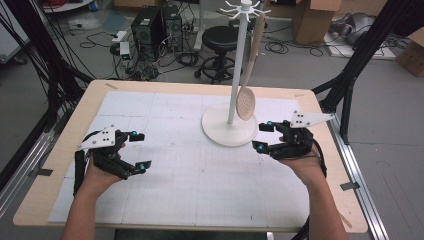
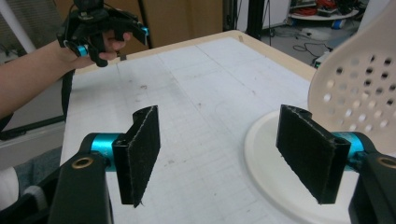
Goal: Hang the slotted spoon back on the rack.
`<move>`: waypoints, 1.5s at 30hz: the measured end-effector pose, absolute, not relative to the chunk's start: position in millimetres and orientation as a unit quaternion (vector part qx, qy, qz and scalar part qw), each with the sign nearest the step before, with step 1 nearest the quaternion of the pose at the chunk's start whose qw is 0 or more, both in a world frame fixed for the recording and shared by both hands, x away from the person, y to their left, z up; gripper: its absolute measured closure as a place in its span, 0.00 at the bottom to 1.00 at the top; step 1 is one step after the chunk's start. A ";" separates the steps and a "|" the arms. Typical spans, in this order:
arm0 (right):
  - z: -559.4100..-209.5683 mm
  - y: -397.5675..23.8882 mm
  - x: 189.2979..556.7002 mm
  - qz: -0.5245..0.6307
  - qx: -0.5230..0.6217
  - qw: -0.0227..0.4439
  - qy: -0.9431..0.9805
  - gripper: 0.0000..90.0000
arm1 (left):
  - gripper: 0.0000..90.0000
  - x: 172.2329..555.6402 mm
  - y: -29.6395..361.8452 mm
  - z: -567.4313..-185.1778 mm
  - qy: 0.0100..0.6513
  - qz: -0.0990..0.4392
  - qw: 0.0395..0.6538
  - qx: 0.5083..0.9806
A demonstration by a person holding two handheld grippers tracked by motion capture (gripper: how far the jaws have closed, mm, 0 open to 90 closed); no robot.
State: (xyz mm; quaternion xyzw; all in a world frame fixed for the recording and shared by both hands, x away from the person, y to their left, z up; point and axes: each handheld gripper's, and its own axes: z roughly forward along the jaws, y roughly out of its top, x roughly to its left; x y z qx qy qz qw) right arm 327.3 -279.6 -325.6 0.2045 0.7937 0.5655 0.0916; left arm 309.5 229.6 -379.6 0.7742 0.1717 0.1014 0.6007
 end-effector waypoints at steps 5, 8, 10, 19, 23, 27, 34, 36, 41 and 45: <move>-344.8 -281.6 321.8 0.581 0.213 0.091 0.781 0.30 | 0.07 310.5 234.9 -383.1 0.179 0.104 0.603 0.770; -354.0 -279.3 322.2 0.564 0.221 0.091 0.790 0.25 | 0.07 311.0 235.5 -384.3 0.181 0.104 0.603 0.770; -357.8 -278.3 322.6 0.560 0.222 0.090 0.793 0.24 | 0.07 311.1 234.9 -384.4 0.180 0.105 0.603 0.770; -375.9 -282.7 320.6 0.549 0.253 0.102 0.790 0.18 | 0.07 313.5 236.7 -385.3 0.181 0.105 0.609 0.765; -376.5 -286.8 318.8 0.551 0.255 0.100 0.788 0.17 | 0.07 314.1 235.1 -386.8 0.181 0.103 0.605 0.769; -379.7 -291.4 319.1 0.549 0.262 0.101 0.787 0.17 | 0.07 314.7 234.5 -387.5 0.183 0.103 0.602 0.770; -377.6 -297.5 317.2 0.567 0.270 0.104 0.771 0.17 | 0.07 313.5 232.1 -387.9 0.180 0.102 0.598 0.775; -377.4 -297.5 317.7 0.569 0.270 0.104 0.770 0.17 | 0.07 313.1 232.2 -387.8 0.179 0.101 0.598 0.774; -378.4 -295.8 319.9 0.568 0.269 0.105 0.770 0.17 | 0.07 312.5 232.4 -387.9 0.180 0.101 0.596 0.776; -378.4 -296.1 320.1 0.568 0.269 0.104 0.770 0.17 | 0.07 313.2 232.6 -388.5 0.180 0.100 0.594 0.778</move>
